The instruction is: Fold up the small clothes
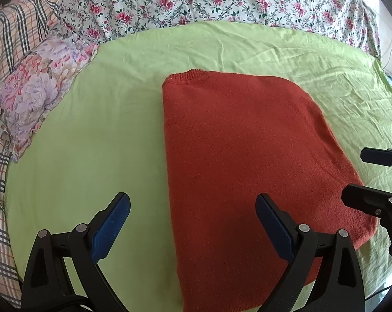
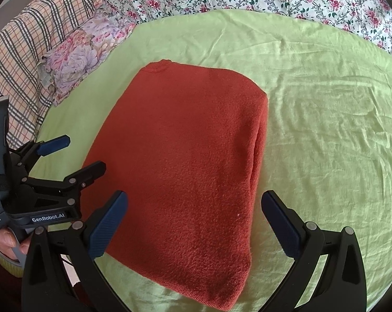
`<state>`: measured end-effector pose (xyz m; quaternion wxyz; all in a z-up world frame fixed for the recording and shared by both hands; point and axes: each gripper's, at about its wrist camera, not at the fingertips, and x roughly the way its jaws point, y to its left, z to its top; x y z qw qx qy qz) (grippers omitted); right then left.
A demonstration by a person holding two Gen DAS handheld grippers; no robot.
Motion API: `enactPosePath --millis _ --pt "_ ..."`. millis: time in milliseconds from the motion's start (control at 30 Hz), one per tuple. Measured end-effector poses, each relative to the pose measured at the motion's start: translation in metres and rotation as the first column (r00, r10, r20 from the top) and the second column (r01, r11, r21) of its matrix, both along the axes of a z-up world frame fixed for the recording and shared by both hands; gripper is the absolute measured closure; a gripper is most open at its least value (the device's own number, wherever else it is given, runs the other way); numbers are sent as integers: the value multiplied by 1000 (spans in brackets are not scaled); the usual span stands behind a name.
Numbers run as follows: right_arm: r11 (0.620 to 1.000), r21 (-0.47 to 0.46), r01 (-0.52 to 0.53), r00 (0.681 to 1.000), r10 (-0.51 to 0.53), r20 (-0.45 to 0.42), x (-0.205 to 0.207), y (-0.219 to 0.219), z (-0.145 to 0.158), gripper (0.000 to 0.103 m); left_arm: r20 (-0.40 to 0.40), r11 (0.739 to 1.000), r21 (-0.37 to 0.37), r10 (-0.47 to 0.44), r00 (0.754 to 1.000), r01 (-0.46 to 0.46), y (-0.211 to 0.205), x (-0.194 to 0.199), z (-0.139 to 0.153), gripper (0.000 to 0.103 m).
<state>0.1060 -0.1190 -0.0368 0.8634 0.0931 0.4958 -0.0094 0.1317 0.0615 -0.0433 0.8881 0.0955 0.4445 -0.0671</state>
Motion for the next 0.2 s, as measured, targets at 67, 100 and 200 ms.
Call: enactPosePath --millis 67,100,200 --pt "1000 2 4 1000 -4 -2 2 -2 0 1 -3 1000 -6 5 1000 -5 1 1 0 6" --pt "1000 3 5 1000 -5 -2 2 -2 -1 1 -1 1000 -5 8 1000 -8 2 2 1 6" --pt "1000 2 5 1000 -5 -4 5 -3 -1 1 4 1000 -5 12 1000 -12 3 1 3 6"
